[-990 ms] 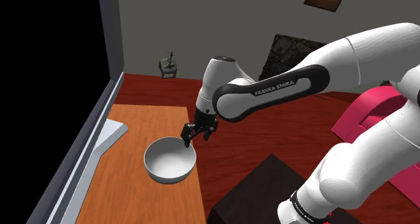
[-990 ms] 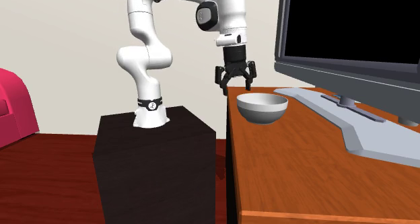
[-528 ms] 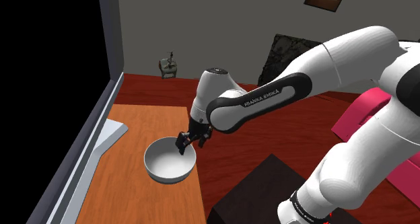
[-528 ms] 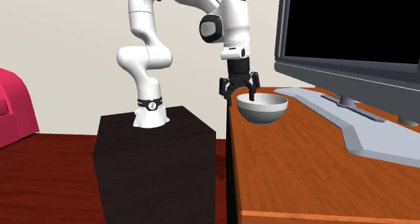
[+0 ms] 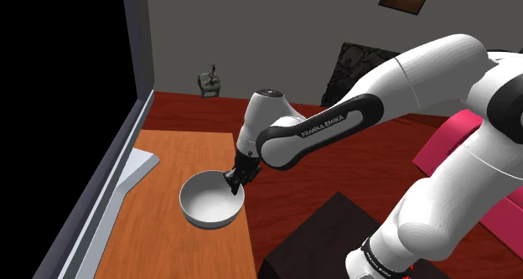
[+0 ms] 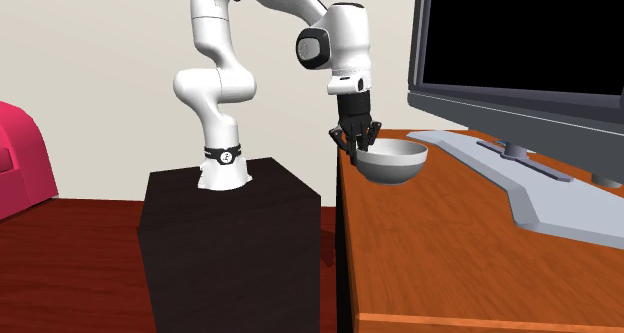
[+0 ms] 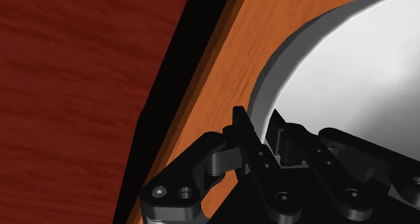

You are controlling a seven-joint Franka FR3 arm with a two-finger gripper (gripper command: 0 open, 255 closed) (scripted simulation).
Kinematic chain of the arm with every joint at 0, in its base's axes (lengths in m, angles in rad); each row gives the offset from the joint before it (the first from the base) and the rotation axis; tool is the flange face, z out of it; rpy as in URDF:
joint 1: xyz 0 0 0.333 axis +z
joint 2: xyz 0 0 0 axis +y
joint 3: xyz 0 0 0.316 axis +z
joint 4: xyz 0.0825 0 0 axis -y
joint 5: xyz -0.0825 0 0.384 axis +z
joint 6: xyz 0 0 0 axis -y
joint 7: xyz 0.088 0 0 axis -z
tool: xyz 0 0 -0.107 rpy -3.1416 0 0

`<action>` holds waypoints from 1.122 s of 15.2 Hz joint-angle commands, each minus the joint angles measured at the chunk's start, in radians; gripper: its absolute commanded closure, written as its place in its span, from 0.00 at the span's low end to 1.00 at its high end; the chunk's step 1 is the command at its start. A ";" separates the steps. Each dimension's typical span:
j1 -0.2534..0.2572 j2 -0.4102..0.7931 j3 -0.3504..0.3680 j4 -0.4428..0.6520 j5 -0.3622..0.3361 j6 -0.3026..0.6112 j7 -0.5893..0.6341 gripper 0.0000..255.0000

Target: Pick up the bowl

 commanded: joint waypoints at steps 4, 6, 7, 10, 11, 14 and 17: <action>0.001 0.002 0.001 -0.001 -0.001 0.001 0.001 1.00; 0.001 -0.010 0.000 0.003 0.004 -0.014 -0.001 1.00; 0.001 -0.021 -0.001 0.008 0.007 -0.029 -0.003 1.00; 0.002 -0.051 -0.004 0.023 0.017 -0.073 -0.008 1.00; 0.002 -0.061 -0.005 0.028 0.020 -0.088 -0.009 1.00; 0.002 -0.088 -0.010 0.046 0.026 -0.132 -0.011 1.00; 0.002 -0.114 -0.014 0.066 0.031 -0.176 -0.013 1.00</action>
